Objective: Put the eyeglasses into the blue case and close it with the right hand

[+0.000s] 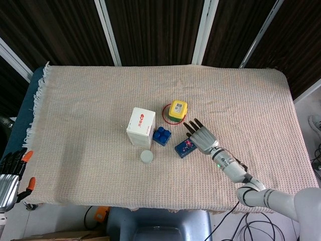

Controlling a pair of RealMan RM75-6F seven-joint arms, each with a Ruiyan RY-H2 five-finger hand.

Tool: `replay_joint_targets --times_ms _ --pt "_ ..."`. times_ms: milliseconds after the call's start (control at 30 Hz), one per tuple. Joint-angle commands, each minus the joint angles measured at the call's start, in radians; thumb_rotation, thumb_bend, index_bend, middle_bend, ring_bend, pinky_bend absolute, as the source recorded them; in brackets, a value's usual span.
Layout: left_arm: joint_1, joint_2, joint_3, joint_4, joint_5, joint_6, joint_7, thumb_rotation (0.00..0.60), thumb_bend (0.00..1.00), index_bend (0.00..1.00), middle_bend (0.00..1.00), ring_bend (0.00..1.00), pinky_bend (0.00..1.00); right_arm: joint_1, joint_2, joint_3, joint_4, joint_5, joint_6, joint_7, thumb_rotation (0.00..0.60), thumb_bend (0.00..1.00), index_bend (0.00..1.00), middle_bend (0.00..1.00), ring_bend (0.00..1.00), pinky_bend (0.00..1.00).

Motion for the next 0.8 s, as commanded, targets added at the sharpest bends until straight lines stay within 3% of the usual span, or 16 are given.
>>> replay_joint_targets --times_ms 33,300,400,467,600,700,800 --pt "0.001 0.001 0.001 0.001 0.003 0.004 -0.004 0.6 0.45 0.0 0.0 0.0 0.04 0.007 -0.006 0.004 -0.003 0.017 -0.008 -0.016 0.6 0.43 0.46 0.0 0.0 0.0" --pt "0.003 0.0 0.003 0.004 0.006 0.006 -0.006 0.6 0.45 0.0 0.0 0.0 0.04 0.007 -0.003 -0.005 -0.013 0.015 0.006 -0.014 0.6 0.5 0.57 0.0 0.0 0.0" --pt "0.003 0.0 0.002 0.003 0.005 0.007 -0.003 0.6 0.45 0.0 0.0 0.0 0.04 0.005 -0.001 -0.009 -0.014 0.014 0.012 -0.012 0.6 0.5 0.56 0.0 0.0 0.0" --pt "0.003 0.0 0.002 0.003 0.005 0.007 -0.002 0.6 0.45 0.0 0.0 0.0 0.04 0.003 0.002 -0.011 -0.016 0.013 0.016 -0.007 0.6 0.5 0.51 0.0 0.0 0.0" --pt "0.002 -0.001 0.003 0.003 0.005 0.005 0.0 0.6 0.45 0.0 0.0 0.0 0.04 -0.004 0.013 -0.012 -0.03 0.007 0.028 0.021 0.6 0.48 0.31 0.0 0.0 0.0" --pt "0.003 -0.001 0.003 0.003 0.007 0.006 0.002 0.6 0.45 0.0 0.0 0.0 0.04 -0.018 0.034 -0.016 -0.061 -0.005 0.054 0.045 0.6 0.35 0.19 0.0 0.0 0.0" --pt "0.005 0.0 0.004 0.002 0.009 0.01 0.002 0.6 0.45 0.0 0.0 0.0 0.04 -0.043 0.078 -0.012 -0.141 0.01 0.075 0.083 0.6 0.26 0.16 0.0 0.0 0.0"
